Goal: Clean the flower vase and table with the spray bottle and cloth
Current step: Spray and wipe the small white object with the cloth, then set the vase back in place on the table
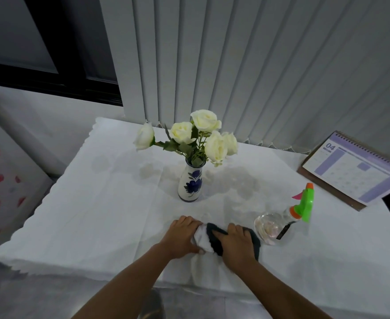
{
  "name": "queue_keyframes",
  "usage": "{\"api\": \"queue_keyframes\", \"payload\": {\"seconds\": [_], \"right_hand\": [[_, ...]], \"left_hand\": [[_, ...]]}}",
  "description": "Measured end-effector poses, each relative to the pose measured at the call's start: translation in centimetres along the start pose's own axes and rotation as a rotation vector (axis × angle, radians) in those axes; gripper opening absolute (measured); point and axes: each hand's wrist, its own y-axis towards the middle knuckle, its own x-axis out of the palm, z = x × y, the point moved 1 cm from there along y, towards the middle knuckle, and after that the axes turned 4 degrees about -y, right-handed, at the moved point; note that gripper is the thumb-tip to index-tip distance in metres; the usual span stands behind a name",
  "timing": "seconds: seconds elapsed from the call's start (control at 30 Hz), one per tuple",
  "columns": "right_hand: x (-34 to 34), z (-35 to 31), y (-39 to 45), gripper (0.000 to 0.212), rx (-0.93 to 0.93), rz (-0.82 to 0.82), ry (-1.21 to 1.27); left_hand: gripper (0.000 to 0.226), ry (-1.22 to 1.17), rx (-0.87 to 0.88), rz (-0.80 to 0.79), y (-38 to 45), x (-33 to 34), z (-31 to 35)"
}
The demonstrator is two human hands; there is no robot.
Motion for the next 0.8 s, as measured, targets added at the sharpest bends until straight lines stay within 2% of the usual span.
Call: {"api": "queue_keyframes", "payload": {"seconds": [0.1,0.17,0.23,0.37,0.47,0.57,0.7,0.8], "right_hand": [[1.1,-0.8,-1.4,0.038,0.116,-0.056,0.171],[1.2,-1.3,-2.0,0.032,0.091,-0.116,0.388],[0.6,-0.5,-2.1,0.034,0.020,-0.163,0.473],[-1.1,2.4,-1.2,0.039,0.051,-0.015,0.168],[-1.6,2.3,-0.6,0.050,0.027,0.098,0.234],[-1.4,1.4,0.6,0.060,0.037,0.090,0.252],[-3.5,-0.8,3.7,0.057,0.149,0.168,0.591],[-5.9,-2.4,6.5,0.073,0.182,0.162,0.816]], "left_hand": [[0.085,0.004,-0.010,-0.004,-0.2,-0.2,0.3],[0.085,0.016,-0.021,-0.017,-0.3,-0.4,0.7],[0.084,0.053,-0.019,-0.021,-0.2,-0.7,0.8],[0.083,0.093,-0.033,0.006,-0.6,-1.1,1.1],[0.086,0.055,-0.117,0.080,-2.1,-1.4,0.0],[0.086,0.016,-0.194,0.191,-3.8,-2.1,-2.1],[0.090,0.024,-0.230,0.202,-5.1,-3.7,-4.5],[0.091,0.019,-0.236,0.158,-5.2,-4.3,-5.0]]}}
